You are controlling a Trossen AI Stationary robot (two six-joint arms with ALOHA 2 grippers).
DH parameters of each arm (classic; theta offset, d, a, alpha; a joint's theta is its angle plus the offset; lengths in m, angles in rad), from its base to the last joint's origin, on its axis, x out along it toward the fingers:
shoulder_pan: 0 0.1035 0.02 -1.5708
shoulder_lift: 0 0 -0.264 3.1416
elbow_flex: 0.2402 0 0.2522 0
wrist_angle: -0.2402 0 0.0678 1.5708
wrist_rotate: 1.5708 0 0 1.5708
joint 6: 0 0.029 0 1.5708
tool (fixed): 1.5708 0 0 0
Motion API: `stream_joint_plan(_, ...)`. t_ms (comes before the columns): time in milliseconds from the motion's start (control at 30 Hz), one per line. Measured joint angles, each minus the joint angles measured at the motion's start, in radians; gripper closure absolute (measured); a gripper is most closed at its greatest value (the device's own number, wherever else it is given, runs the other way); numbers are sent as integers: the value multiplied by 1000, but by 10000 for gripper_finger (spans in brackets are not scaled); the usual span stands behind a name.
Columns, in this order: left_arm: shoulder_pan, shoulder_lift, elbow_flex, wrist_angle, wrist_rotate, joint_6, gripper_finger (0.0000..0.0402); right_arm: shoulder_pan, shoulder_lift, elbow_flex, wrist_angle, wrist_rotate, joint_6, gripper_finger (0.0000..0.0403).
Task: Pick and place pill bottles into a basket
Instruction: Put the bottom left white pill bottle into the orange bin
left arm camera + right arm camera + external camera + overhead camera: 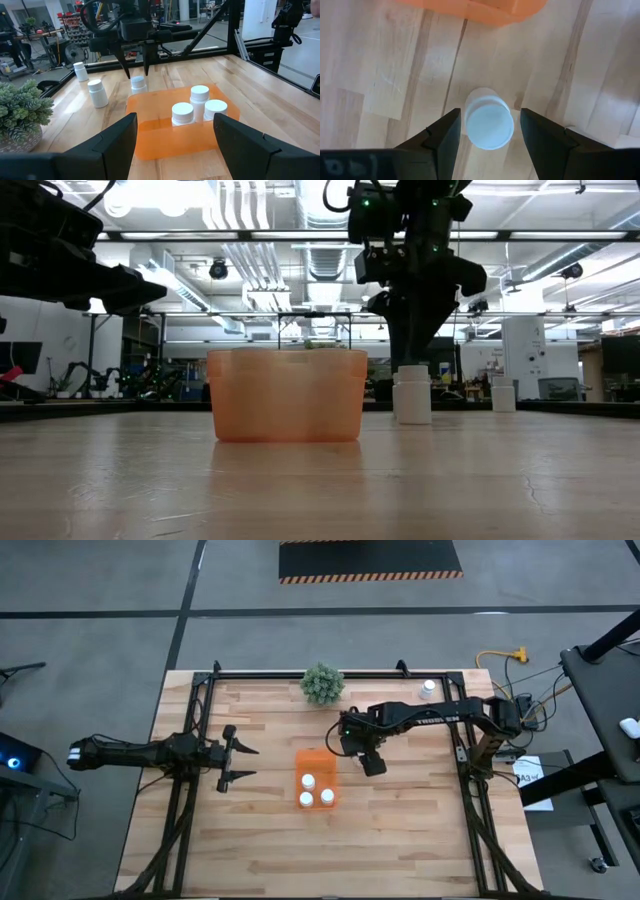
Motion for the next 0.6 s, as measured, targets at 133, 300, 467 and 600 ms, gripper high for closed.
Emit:
stream_joint_plan(133, 0, 0, 0, 0, 0, 0, 157, -10, 0, -2, 1, 0, 0, 209)
stream_joint_plan(300, 0, 0, 0, 0, 0, 0, 157, -14, 0, -5, 1, -17, 4, 209)
stream_joint_plan(467, 0, 0, 0, 0, 0, 0, 157, -13, 0, -6, 4, -54, 18, 209)
stream_joint_plan(600, 0, 0, 0, 0, 0, 0, 157, -13, 0, -6, 6, -53, 27, 209)
